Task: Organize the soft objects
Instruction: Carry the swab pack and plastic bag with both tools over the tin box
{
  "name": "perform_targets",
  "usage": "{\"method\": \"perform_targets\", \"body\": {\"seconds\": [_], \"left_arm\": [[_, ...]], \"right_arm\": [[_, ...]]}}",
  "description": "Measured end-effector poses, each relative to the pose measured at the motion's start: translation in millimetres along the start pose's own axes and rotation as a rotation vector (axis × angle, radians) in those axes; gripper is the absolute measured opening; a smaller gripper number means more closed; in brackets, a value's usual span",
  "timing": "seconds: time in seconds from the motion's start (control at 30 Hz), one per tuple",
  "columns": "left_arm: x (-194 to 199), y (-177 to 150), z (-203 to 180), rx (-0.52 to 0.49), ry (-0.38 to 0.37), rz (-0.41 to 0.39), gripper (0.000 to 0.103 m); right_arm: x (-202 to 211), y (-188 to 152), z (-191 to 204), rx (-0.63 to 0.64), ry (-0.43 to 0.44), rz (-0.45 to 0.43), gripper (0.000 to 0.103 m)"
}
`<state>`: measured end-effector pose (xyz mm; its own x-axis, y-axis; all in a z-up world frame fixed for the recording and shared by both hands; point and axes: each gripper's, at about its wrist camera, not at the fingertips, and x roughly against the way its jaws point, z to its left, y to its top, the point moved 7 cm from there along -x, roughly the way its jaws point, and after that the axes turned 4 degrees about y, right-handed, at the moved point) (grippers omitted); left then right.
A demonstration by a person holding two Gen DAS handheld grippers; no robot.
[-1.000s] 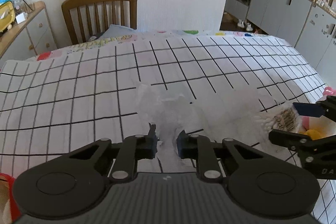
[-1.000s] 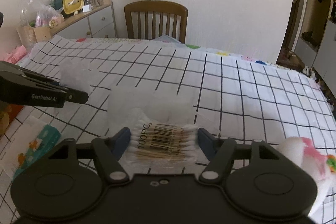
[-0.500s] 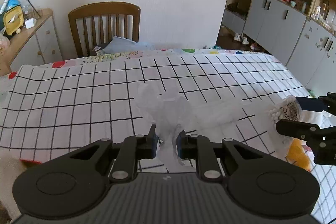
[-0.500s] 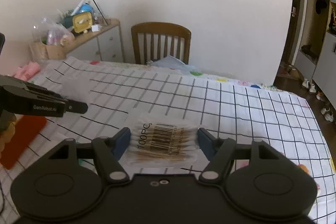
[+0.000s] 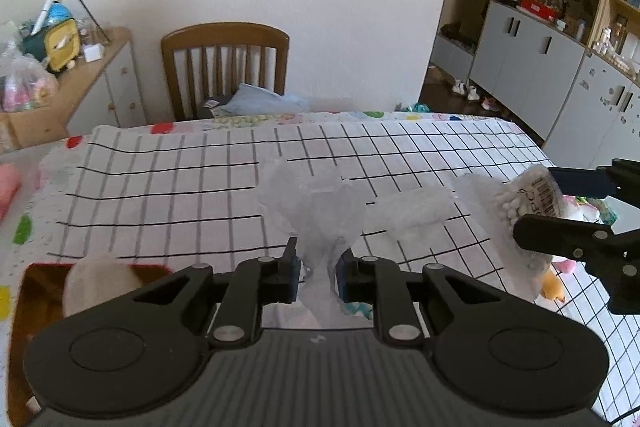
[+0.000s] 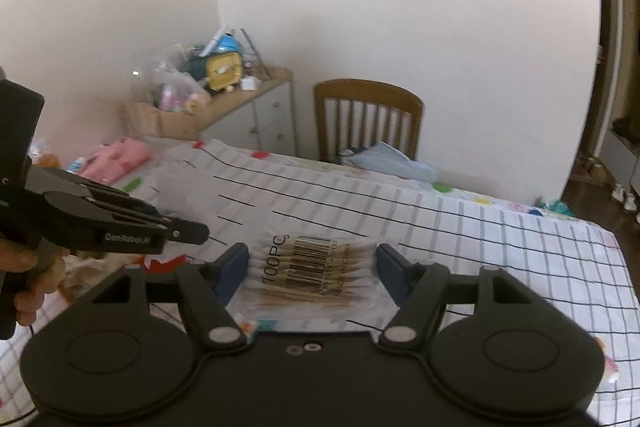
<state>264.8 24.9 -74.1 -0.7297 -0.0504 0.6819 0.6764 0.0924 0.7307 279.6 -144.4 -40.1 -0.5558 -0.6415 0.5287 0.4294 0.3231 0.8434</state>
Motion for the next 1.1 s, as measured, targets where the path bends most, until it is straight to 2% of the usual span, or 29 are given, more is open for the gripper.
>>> {"method": "perform_targets", "body": {"seconds": [0.37, 0.6, 0.83, 1.1], "left_arm": [[57.8, -22.5, 59.9, 0.055, 0.054, -0.013, 0.017], [81.3, -38.8, 101.9, 0.095, 0.096, -0.006, 0.018], [92.0, -56.6, 141.5, 0.123, 0.132, 0.017, 0.018], [82.1, -81.4, 168.5, 0.125, 0.149, 0.094, 0.018]], "right_arm": [[-3.1, 15.6, 78.9, 0.064, 0.102, -0.009, 0.069], [-15.0, 24.7, 119.4, 0.085, 0.151, -0.009, 0.069], [-34.6, 32.3, 150.1, 0.097, 0.193, 0.001, 0.069], [-72.7, 30.8, 180.7, 0.098, 0.233, 0.052, 0.069]]}}
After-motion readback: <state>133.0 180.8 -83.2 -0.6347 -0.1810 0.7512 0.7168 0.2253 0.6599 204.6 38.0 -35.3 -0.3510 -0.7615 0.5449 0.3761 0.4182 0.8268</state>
